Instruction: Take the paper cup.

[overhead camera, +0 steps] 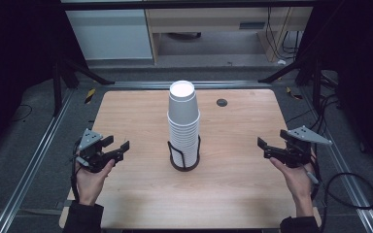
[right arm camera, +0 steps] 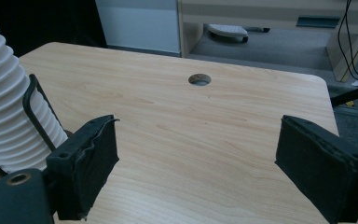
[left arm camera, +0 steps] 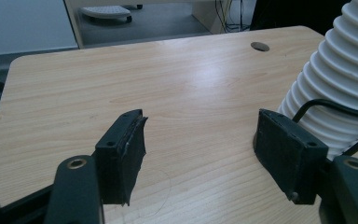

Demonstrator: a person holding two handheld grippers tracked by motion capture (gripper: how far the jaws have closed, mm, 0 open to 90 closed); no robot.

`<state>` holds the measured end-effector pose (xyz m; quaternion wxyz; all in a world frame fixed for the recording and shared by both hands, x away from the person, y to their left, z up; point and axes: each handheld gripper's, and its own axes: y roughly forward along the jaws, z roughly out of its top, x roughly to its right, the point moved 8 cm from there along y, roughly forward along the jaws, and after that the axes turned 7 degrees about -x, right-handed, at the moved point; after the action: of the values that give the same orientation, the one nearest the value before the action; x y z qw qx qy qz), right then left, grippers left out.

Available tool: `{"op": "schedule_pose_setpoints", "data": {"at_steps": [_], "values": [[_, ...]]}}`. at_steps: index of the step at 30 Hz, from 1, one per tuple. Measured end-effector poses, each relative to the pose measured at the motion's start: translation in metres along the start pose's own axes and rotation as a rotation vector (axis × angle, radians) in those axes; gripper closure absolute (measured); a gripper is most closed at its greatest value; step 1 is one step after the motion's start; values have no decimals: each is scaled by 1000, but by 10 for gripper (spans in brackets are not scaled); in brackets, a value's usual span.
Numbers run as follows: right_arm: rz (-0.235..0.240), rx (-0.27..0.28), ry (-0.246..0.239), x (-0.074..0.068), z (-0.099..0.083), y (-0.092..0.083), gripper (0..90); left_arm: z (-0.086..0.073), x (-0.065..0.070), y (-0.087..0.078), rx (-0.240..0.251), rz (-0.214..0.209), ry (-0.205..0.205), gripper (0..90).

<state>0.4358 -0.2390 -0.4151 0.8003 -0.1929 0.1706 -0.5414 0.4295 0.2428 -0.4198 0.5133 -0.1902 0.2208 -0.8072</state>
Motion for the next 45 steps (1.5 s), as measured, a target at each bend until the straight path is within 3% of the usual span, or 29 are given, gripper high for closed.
{"op": "schedule_pose_setpoints", "data": {"at_steps": [9,17,23,27,35,36,38,45], "values": [[34,4,-23,-13,5,-1,125,-2,-1,1,-7,14,1,362],[95,-6,-71,-36,14,3,125,-6,-3,8,-22,3,3,373],[125,21,-98,-50,33,-1,122,-7,-3,10,-28,10,17,366],[109,33,-116,-56,47,-3,113,-6,-2,9,-21,6,19,362],[139,52,-148,-72,67,-4,109,-7,-1,11,-27,0,10,343],[165,69,-153,-81,75,-4,108,-8,-2,11,-31,2,8,340],[171,73,-155,-83,77,-4,107,-7,-2,11,-29,1,6,340],[253,152,-148,-111,109,-10,98,-9,-3,13,-33,8,3,331]]}}
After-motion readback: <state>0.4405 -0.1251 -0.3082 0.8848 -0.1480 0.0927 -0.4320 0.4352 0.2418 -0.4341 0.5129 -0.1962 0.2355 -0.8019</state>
